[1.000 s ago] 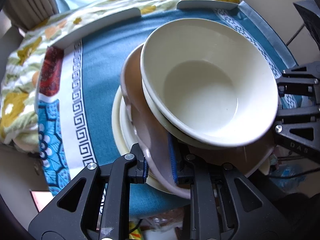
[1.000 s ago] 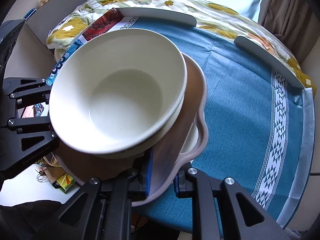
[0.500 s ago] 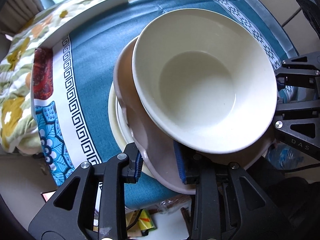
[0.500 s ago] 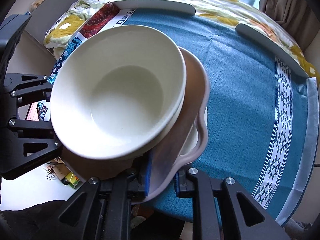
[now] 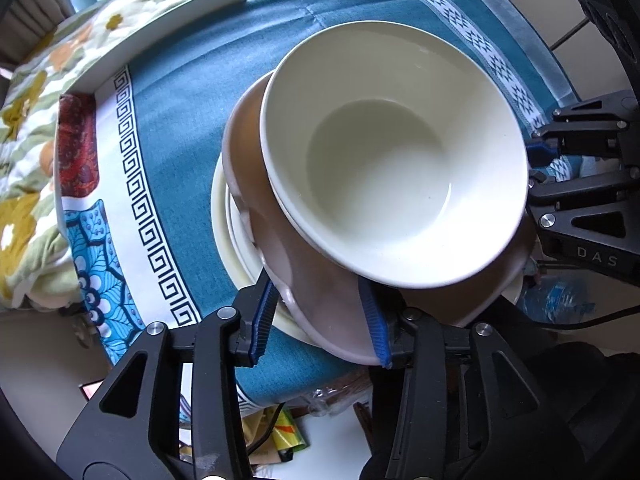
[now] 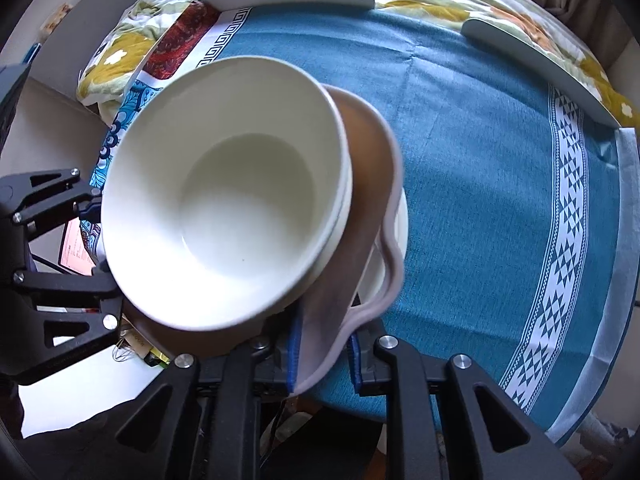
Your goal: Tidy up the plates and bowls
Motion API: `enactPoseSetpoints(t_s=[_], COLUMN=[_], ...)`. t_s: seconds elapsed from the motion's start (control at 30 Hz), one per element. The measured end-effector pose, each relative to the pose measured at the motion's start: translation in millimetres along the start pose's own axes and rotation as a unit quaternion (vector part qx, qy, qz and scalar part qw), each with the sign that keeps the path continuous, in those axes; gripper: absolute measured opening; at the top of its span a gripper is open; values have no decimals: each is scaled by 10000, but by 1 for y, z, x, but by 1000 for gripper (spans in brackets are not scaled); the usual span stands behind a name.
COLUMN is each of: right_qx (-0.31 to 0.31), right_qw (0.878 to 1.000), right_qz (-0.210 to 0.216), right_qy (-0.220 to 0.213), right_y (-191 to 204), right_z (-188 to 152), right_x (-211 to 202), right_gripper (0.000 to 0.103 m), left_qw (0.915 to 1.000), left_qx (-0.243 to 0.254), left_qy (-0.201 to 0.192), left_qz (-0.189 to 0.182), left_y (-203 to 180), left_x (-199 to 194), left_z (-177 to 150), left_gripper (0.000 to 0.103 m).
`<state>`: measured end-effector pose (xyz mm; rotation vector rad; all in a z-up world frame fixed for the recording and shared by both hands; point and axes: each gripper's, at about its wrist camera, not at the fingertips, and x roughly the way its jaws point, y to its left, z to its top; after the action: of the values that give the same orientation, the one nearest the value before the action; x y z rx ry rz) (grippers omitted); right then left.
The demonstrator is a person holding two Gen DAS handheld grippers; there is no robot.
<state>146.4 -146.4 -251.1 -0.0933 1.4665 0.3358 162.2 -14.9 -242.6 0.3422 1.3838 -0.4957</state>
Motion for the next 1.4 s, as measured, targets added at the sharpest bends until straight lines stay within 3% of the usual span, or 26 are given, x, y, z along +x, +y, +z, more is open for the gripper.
enactPoseSetpoints(t_s=[0.13,0.43,0.63,0.73,0.83,0.9,0.97,1.0,1.03,1.1,1.17,1.33,1.4], right_qx=[-39,372,567,714,657,572,528,531,547,562,660,937,915], right_qw=[9998,9986,9922,9814,9692,9581,9448,9381,9306,9201,9121,8848,8805], right_qz=[-180,36,35,-108,-318,-522,-705,-806,-902,-980,-1060,-1236,-1307], right_qy=[2,-373,-1107,-1781,-2352,-2757,-3155,-3326,-3505,-3750,-3906,-4394,-4465], right_y=[-2,-12,-6,-5,-2,2,5,6,6,5,1,-5,-4], right_z=[-4,-28,-62,-83,-99,-108,-120,-126,-132,-140,-145,-160,-163], right_x=[-9,-38,-80,-122,-165,-197,-226,-237,-247,-259,-267,-277,-277], right_gripper=[44,44,44,44,44,44,55,72,92,99,99,100,100], left_qw=[9999,9995,9882,9744,9537,9389,9190,9072,8938,8777,8715,8676,8615], left_qx=[-18,-88,-1058,-1352,-1411,-1409,-1438,-1462,-1459,-1401,-1424,-1522,-1530], left_qy=[-36,-310,-1102,-1791,-2630,-3105,-3618,-3880,-4166,-4499,-4582,-4605,-4691], left_qz=[-94,19,59,164,378,470,618,709,788,874,1015,1092,1196], left_y=[-1,-3,-6,-20,-41,-53,-66,-71,-76,-83,-90,-98,-104], left_x=[-6,-38,-86,-130,-183,-210,-236,-247,-256,-268,-274,-270,-269], left_z=[-1,-15,-54,-68,-78,-85,-91,-95,-100,-105,-105,-104,-107], left_gripper=[43,44,44,44,44,52,93,101,103,103,103,103,103])
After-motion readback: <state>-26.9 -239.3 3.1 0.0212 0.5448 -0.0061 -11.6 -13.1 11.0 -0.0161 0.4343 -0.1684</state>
